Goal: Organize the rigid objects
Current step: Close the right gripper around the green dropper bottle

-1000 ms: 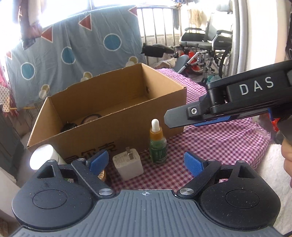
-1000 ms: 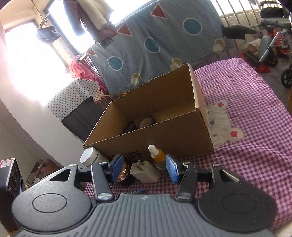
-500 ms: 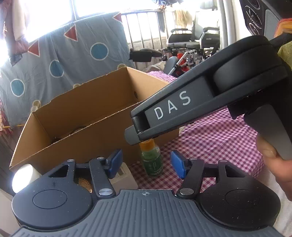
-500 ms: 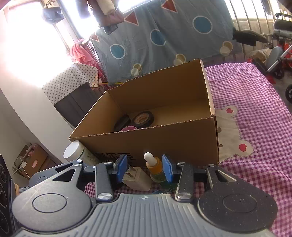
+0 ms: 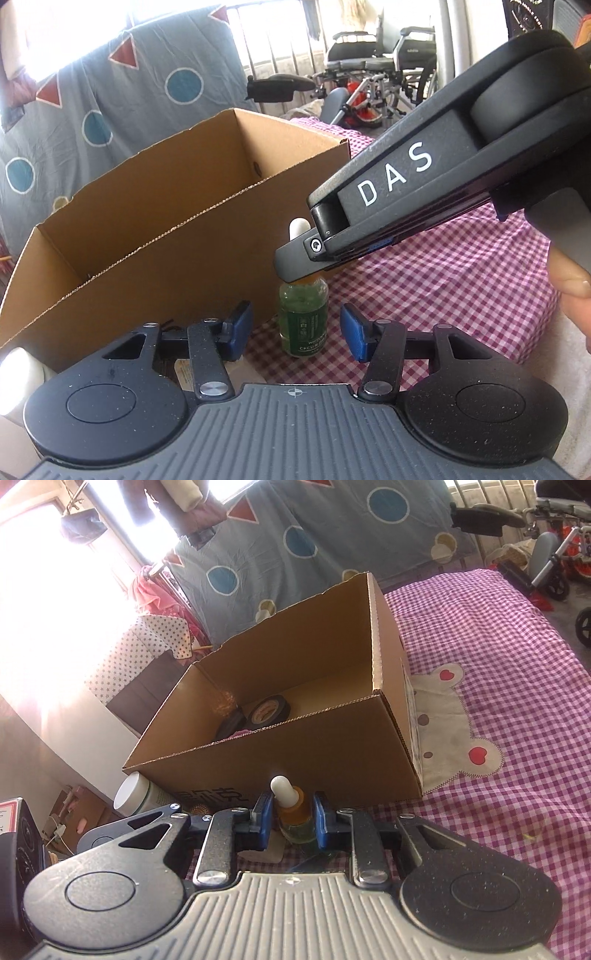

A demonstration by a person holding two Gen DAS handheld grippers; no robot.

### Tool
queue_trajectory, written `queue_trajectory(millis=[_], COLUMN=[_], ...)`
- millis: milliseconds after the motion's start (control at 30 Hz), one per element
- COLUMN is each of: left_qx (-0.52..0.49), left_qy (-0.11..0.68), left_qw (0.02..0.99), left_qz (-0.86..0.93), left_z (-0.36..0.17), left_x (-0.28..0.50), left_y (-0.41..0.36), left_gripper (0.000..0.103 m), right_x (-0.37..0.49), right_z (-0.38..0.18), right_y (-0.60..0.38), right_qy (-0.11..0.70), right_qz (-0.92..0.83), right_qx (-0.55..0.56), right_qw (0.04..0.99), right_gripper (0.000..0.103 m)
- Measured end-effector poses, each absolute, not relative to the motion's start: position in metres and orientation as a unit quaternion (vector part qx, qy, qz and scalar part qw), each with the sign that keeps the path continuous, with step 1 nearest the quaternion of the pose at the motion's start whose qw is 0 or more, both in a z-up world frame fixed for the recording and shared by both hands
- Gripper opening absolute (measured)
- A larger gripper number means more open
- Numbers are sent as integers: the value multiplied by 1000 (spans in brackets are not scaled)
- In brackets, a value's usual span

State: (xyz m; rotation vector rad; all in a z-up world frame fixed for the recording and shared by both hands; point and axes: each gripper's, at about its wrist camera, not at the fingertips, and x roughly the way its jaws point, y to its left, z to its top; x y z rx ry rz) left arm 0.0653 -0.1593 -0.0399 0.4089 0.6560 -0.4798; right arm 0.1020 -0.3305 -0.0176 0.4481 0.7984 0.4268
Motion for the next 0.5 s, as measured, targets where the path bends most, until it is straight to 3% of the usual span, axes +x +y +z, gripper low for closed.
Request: queue_trajectory(millis=[100,167,500], left_qx=[197,190,142], left_qy=[331,341,349], left_qw=[893,891,889], left_qz=[-231,-232,-262], left_z=[-44,-45,-40], left_x=[70,75,67], left_y=[-163,-164,-159], left_gripper=[45,36,33], right_x=[101,101,88], right_z=[-20,-20,-13], right_y=[-332,-332,-334], right_qy=[382,381,382], right_qz=[208,209,203], right_qx=[223,222,201], right_qw=[872,873,879], right_gripper=[25,25,25])
